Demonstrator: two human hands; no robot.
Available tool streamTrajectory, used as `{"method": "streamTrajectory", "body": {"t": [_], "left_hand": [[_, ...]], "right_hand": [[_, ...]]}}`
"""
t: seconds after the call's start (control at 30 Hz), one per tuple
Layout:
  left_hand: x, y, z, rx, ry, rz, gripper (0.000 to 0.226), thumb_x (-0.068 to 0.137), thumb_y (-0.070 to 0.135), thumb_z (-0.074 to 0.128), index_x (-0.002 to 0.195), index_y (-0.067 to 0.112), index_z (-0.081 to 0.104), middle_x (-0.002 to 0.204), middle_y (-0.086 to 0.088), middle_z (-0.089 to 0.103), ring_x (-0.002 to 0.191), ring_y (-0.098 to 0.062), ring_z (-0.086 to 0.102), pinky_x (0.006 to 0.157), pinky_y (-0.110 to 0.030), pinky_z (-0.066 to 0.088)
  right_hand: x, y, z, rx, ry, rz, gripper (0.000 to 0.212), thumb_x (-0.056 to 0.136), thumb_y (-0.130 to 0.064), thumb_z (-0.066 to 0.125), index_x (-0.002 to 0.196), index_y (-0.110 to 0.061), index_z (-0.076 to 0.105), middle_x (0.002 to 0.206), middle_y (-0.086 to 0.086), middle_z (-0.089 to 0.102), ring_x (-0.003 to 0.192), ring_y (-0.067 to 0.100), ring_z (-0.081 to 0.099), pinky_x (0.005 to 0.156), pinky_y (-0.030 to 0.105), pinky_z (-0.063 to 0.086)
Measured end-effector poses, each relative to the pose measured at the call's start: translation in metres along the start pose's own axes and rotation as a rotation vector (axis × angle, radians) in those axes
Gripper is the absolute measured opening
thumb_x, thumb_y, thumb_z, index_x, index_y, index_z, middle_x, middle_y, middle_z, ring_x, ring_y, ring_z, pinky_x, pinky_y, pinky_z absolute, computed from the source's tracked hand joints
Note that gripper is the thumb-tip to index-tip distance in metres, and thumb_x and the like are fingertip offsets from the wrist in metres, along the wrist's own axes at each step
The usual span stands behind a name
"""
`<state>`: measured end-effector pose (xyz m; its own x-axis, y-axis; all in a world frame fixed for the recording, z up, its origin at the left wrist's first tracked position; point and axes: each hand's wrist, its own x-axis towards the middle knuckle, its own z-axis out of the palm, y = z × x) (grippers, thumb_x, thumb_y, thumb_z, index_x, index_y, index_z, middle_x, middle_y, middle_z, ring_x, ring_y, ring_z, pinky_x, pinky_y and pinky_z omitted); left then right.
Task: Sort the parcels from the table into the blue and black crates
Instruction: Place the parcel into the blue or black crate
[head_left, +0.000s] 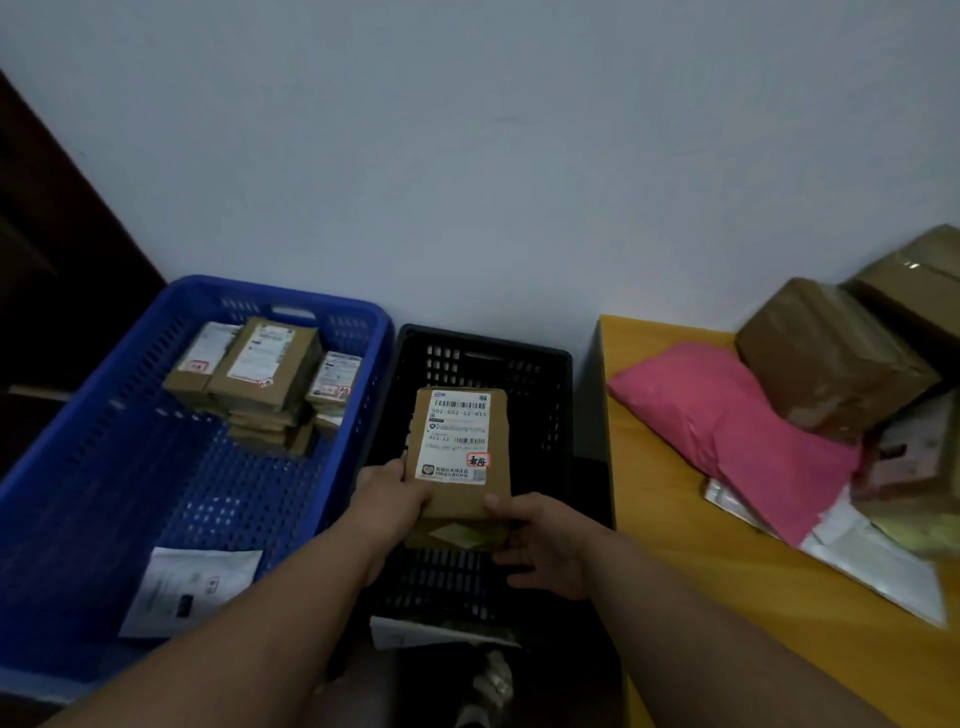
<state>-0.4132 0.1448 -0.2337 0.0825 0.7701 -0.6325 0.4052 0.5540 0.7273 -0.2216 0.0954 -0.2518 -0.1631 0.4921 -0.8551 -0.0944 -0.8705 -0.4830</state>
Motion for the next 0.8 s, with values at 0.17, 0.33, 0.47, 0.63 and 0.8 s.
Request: {"method": "streamTrajectory", "body": {"t": [0.17, 0.33, 0.47, 0.63, 0.8], "left_hand": [[0.070, 0.016, 0.002, 0.016, -0.051, -0.047, 0.043, 0.088, 0.013, 0.049, 0.122, 0.038, 0.057, 0.127, -0.004, 0.055, 0.102, -0.021, 0.064, 0.083, -0.035, 0.059], [0.145, 0.013, 0.017, 0.047, -0.072, -0.034, 0.031, 0.098, 0.010, 0.048, 0.102, 0.037, 0.062, 0.103, 0.005, 0.071, 0.092, -0.012, 0.069, 0.080, -0.028, 0.058], [0.201, -0.006, 0.026, 0.057, -0.078, -0.059, 0.030, 0.101, 0.015, 0.043, 0.101, 0.039, 0.061, 0.103, 0.007, 0.070, 0.093, -0.009, 0.066, 0.074, -0.019, 0.052], [0.268, -0.047, 0.043, 0.076, -0.095, -0.075, 0.023, 0.103, 0.028, 0.039, 0.117, 0.037, 0.055, 0.113, 0.008, 0.066, 0.097, -0.007, 0.063, 0.077, -0.018, 0.048], [0.311, -0.088, 0.054, 0.179, -0.056, -0.129, 0.061, 0.087, 0.055, 0.036, 0.146, 0.044, 0.026, 0.138, 0.007, 0.050, 0.115, -0.016, 0.055, 0.103, -0.039, 0.046]], "right_hand": [[0.068, -0.032, -0.010, 0.048, 0.038, 0.079, 0.037, 0.092, -0.042, 0.060, 0.124, -0.025, 0.052, 0.129, 0.003, 0.054, 0.117, 0.024, 0.048, 0.107, 0.046, 0.036], [0.139, -0.053, -0.019, 0.051, 0.111, 0.107, 0.011, 0.097, -0.037, 0.054, 0.107, -0.031, 0.054, 0.114, -0.006, 0.057, 0.114, 0.020, 0.051, 0.104, 0.044, 0.039], [0.200, -0.052, -0.023, 0.043, 0.187, 0.095, 0.043, 0.093, -0.038, 0.059, 0.131, -0.029, 0.043, 0.122, -0.003, 0.057, 0.107, 0.018, 0.055, 0.080, 0.036, 0.045], [0.274, -0.038, -0.032, 0.076, 0.250, 0.126, 0.053, 0.096, -0.029, 0.055, 0.144, -0.029, 0.032, 0.123, -0.003, 0.057, 0.107, 0.018, 0.056, 0.085, 0.036, 0.048], [0.335, -0.033, -0.031, 0.109, 0.263, 0.122, 0.045, 0.097, -0.026, 0.052, 0.140, -0.028, 0.040, 0.123, -0.001, 0.060, 0.107, 0.020, 0.058, 0.082, 0.035, 0.048]]}}
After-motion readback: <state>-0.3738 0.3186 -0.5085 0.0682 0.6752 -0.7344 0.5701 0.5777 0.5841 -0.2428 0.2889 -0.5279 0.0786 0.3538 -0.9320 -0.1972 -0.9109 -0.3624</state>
